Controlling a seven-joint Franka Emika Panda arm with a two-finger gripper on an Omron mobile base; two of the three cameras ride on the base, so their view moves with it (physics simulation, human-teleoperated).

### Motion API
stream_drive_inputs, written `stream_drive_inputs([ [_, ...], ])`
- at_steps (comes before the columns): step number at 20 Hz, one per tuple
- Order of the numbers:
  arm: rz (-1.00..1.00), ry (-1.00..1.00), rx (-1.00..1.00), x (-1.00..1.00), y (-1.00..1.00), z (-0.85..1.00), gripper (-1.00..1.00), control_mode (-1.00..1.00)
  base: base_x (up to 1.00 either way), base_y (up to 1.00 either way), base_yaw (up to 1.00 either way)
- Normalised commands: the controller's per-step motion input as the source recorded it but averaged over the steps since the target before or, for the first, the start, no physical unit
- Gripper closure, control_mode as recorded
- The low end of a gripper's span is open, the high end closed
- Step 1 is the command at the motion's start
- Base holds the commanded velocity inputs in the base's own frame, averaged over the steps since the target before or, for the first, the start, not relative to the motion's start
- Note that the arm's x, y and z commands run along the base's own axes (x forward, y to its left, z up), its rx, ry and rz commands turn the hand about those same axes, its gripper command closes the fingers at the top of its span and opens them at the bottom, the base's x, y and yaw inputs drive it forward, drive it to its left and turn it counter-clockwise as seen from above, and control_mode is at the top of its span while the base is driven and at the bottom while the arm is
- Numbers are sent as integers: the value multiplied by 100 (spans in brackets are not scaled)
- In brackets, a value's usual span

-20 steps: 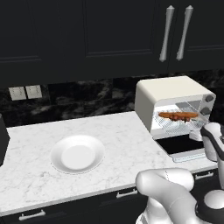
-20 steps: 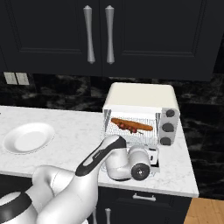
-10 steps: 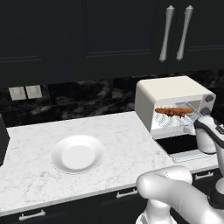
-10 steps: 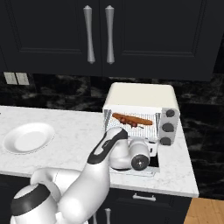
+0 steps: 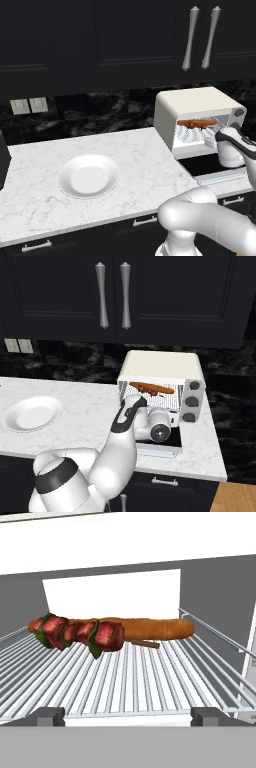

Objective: Pick up the kebab skewer and baguette bread, and place them inside the toaster oven. Close the toaster oven door and start by setting the timer.

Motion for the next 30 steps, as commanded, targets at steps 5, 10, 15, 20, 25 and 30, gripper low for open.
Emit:
stream_drive_inputs([
  [5,0,0,0,33,0,0,-100,-100,0,0,0],
  [10,0,0,0,31,0,0,-100,-100,0,0,0],
  [15,0,0,0,30,0,0,-100,-100,0,0,0],
  [20,0,0,0,26,0,0,-100,-100,0,0,0],
  [25,0,0,0,10,0,0,-100,-100,0,0,0],
  [30,1,0,0,-24,0,0,-100,-100,0,0,0],
])
